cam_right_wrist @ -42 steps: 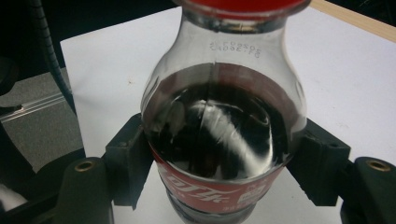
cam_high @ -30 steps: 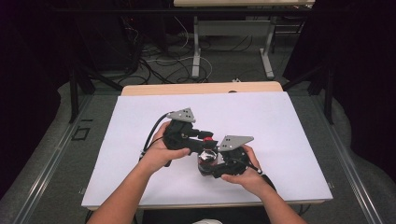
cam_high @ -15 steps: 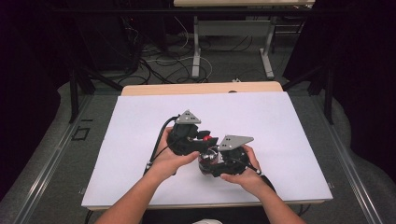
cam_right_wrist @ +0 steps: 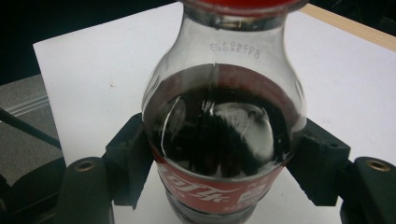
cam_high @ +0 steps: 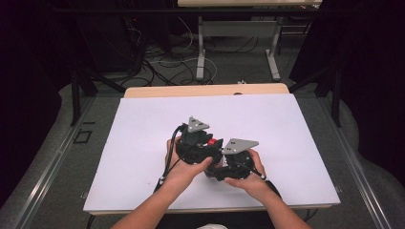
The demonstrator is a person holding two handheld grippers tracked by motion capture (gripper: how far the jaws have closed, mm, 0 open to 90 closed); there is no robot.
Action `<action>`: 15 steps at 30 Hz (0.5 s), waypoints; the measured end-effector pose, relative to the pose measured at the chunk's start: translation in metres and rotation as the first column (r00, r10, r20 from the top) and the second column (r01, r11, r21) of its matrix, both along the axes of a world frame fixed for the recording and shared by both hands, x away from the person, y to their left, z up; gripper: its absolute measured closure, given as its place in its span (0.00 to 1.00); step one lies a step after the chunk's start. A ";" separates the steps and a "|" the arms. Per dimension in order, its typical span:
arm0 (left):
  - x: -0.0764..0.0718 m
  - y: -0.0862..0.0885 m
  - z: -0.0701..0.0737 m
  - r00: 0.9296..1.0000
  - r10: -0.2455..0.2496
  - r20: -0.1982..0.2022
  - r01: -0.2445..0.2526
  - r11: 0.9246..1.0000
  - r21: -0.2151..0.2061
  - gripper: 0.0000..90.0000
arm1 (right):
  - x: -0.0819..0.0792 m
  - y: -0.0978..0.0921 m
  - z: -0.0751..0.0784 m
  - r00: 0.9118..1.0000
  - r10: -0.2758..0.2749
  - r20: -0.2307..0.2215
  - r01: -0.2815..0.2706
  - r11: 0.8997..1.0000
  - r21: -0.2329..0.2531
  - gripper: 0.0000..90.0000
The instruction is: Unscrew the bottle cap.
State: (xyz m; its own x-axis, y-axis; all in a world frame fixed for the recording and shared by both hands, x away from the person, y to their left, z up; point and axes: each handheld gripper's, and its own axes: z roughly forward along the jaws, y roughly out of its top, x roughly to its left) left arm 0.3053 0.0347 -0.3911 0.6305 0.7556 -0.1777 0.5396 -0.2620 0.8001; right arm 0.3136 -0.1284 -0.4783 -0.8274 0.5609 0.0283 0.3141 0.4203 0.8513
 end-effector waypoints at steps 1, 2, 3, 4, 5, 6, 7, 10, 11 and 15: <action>0.000 0.000 0.000 1.000 0.000 0.000 0.000 1.000 0.000 0.67 | 0.000 0.000 0.000 1.000 0.001 0.008 -0.001 1.000 0.008 0.33; 0.002 0.002 0.001 1.000 -0.030 -0.008 0.030 1.000 -0.009 0.64 | 0.000 0.000 0.000 1.000 0.000 0.006 0.000 1.000 0.015 0.33; 0.003 0.003 0.002 0.999 -0.036 -0.029 0.036 0.999 -0.007 0.61 | 0.000 -0.001 0.000 1.000 0.008 0.008 -0.008 1.000 0.010 0.33; 0.004 0.005 0.004 0.998 -0.049 -0.031 0.049 0.999 -0.012 0.60 | 0.000 -0.001 0.000 1.000 0.009 0.009 -0.009 1.000 0.010 0.33; 0.004 0.007 0.007 0.998 -0.044 -0.034 0.043 0.999 -0.019 0.59 | 0.000 -0.001 0.000 1.000 0.010 0.010 -0.010 1.000 0.010 0.33; 0.004 0.007 0.007 0.998 -0.044 -0.034 0.043 0.999 -0.019 0.57 | 0.001 -0.001 0.000 1.000 0.009 0.010 -0.009 1.000 0.014 0.33; 0.004 0.010 0.010 0.998 -0.052 -0.032 0.052 0.999 -0.010 0.55 | 0.000 -0.001 0.000 1.000 0.009 -0.009 -0.009 1.000 0.013 0.33; 0.009 0.020 0.017 0.994 -0.105 0.012 0.105 0.994 -0.023 0.48 | 0.000 -0.001 0.000 1.000 0.011 0.002 -0.011 1.000 0.019 0.33; 0.011 0.023 0.017 0.991 -0.128 0.025 0.129 0.991 -0.025 0.46 | 0.000 -0.001 0.000 1.000 0.015 0.003 -0.015 1.000 0.019 0.33; 0.018 0.033 0.017 0.968 -0.251 0.006 0.251 0.968 -0.031 0.42 | 0.000 -0.001 0.001 1.000 0.024 0.009 -0.024 1.000 0.021 0.33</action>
State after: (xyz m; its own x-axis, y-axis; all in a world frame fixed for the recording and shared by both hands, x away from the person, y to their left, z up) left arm 0.3231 0.0679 -0.3742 0.7994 0.5675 -0.1973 0.4581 -0.3633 0.8113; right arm 0.3137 -0.1298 -0.4775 -0.8407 0.5406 0.0321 0.2964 0.4097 0.8627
